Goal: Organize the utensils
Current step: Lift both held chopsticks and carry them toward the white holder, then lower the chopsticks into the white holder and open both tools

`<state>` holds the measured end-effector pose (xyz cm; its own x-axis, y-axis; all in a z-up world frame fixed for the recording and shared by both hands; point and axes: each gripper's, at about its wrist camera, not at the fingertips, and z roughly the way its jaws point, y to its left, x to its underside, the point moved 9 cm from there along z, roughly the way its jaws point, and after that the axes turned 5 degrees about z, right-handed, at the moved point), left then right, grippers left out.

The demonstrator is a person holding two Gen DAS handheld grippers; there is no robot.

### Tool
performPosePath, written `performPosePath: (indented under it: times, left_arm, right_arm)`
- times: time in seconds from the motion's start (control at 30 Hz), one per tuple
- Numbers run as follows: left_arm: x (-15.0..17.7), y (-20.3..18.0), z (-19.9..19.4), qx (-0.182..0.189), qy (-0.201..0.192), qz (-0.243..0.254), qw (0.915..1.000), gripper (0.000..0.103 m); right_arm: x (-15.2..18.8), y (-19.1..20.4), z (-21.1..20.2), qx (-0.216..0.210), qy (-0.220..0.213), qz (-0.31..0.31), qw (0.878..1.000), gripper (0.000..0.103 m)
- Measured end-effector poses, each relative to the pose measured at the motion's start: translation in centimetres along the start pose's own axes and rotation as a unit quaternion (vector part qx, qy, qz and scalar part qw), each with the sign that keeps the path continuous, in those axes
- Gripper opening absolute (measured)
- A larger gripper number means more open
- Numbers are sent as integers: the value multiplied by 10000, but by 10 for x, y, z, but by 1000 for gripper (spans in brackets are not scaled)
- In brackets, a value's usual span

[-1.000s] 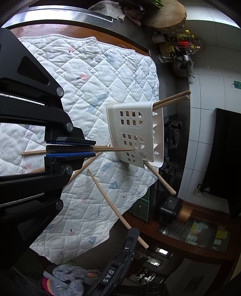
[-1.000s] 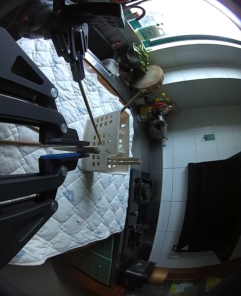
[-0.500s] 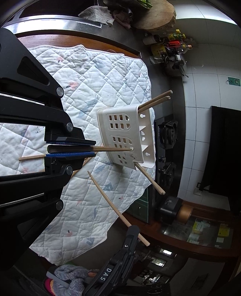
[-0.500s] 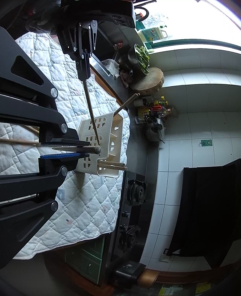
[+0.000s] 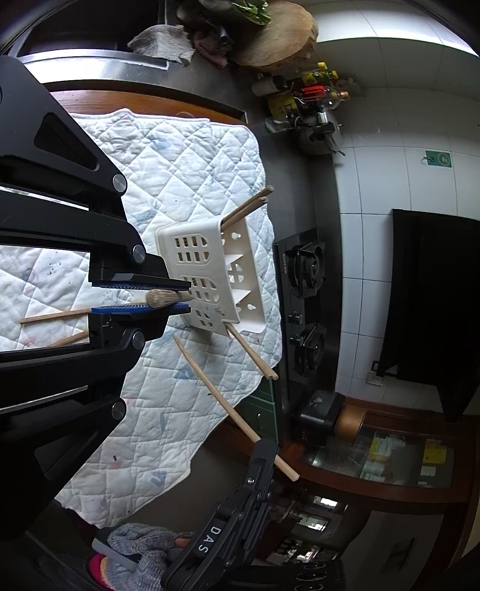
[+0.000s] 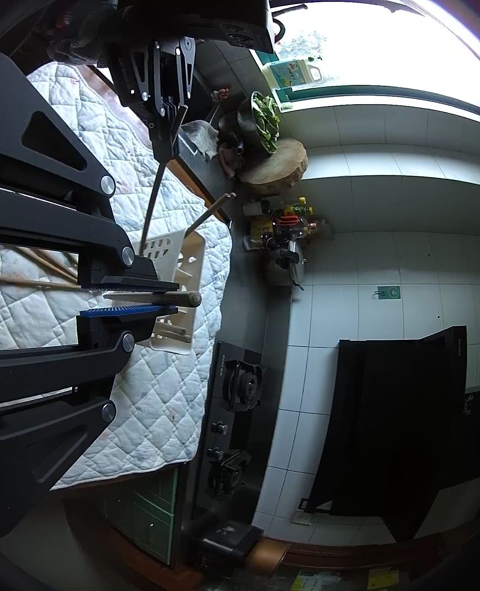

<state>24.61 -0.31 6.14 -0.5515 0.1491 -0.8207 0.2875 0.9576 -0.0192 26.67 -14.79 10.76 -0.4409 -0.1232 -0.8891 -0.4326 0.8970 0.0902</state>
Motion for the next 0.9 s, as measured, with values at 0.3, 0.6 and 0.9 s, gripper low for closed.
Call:
performPosePath:
  times: [0.3, 0.6, 0.9]
  left_arm:
    - [-55, 8, -27, -204, -446, 150, 9987, 5]
    - [-113, 37, -25, -501, -971, -269, 9936, 5]
    - [-117, 62, 20, -780, -1004, -619, 9900, 5]
  right_arm:
    - [-63, -4, 7, 112, -348, -5, 9993, 7]
    - [-75, -21, 50, 397, -165, 78, 9990, 7]
    - [-60, -24, 81, 408, 88, 21, 9991, 7]
